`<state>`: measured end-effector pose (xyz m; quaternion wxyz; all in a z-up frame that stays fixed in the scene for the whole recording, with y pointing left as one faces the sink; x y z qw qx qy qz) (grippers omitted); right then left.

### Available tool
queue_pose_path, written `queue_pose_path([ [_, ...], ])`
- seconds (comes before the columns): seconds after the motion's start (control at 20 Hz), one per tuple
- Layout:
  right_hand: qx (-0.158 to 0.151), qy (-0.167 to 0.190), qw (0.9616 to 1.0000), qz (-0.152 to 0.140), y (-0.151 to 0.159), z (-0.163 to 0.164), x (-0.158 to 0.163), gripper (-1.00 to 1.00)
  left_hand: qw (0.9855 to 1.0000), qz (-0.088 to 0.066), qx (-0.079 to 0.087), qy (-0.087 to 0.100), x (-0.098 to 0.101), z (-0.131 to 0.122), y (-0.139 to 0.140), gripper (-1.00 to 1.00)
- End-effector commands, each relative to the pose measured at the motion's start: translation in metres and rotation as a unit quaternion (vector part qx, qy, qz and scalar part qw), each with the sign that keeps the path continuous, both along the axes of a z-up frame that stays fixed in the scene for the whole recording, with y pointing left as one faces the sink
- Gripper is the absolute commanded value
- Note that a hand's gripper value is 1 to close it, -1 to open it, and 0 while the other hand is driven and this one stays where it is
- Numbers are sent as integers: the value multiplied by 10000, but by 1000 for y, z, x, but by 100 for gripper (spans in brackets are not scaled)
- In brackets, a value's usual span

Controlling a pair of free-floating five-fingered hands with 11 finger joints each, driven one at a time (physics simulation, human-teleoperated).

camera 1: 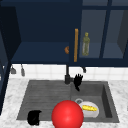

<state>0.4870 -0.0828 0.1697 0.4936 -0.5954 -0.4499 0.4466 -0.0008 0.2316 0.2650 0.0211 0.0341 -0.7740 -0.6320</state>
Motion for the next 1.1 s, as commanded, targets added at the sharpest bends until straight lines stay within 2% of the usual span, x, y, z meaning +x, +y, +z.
queue_pose_path([
  [0.0,486,282,9978,343,7,-8,11,-100,10000,0,0,0,0,0,0,0],
  [0.15,384,364,9970,559,4,-7,25,-100,10000,0,0,0,0,0,0,0],
  [0.45,590,702,9925,807,8,-9,54,-100,10000,0,0,0,0,0,0,0],
  [0.65,353,890,9909,950,2,-3,61,-100,10000,0,0,0,0,0,0,0],
  [0.75,436,891,9895,1047,-5,-4,57,-100,10000,0,0,0,0,0,0,0],
  [0.9,388,753,9890,1215,-18,-8,67,-100,10000,0,0,0,0,0,0,0],
  [1.05,358,801,9875,1311,-28,-8,82,-100,10000,0,0,0,0,0,0,0],
])
